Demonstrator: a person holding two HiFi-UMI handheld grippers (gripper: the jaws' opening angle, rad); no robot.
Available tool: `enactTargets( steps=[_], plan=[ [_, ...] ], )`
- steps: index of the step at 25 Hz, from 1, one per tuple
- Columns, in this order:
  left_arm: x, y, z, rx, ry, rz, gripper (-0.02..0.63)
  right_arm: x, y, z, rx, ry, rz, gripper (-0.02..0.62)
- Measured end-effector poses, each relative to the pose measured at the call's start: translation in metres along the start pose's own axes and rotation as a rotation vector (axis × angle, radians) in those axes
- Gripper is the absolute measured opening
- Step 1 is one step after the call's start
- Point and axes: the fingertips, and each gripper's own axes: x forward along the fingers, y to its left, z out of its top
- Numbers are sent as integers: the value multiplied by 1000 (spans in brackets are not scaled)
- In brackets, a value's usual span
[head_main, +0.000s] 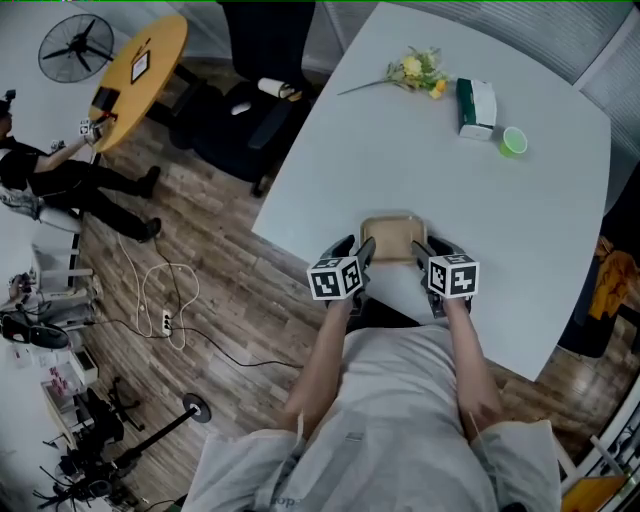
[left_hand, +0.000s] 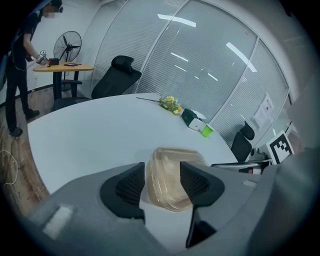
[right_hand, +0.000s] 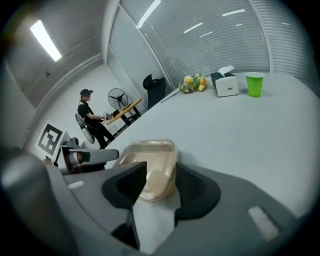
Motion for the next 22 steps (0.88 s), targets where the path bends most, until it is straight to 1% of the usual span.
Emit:
enactTargets(
  steps=[3, 6, 7, 11, 16, 22],
  plan=[
    [2, 3, -10, -7, 36, -7, 221, 1, -2, -4, -11, 17, -23, 153],
    [3, 3, -7, -8, 42, -15, 175, 2, 2, -2, -13, 16, -31, 133],
    [3, 3, -6, -5, 42, -12, 174, 2, 2, -1, -23, 17, -35, 132],
    [6, 2, -4, 44, 56, 22, 175, 3, 2, 0, -77, 22, -71, 129],
    [3, 2, 3, 145, 68, 69, 179, 4, 8, 4, -124, 20, -114, 127],
    [1, 2, 5, 154, 52, 86, 179, 4, 11, 5, -180, 21, -149, 129]
  ],
)
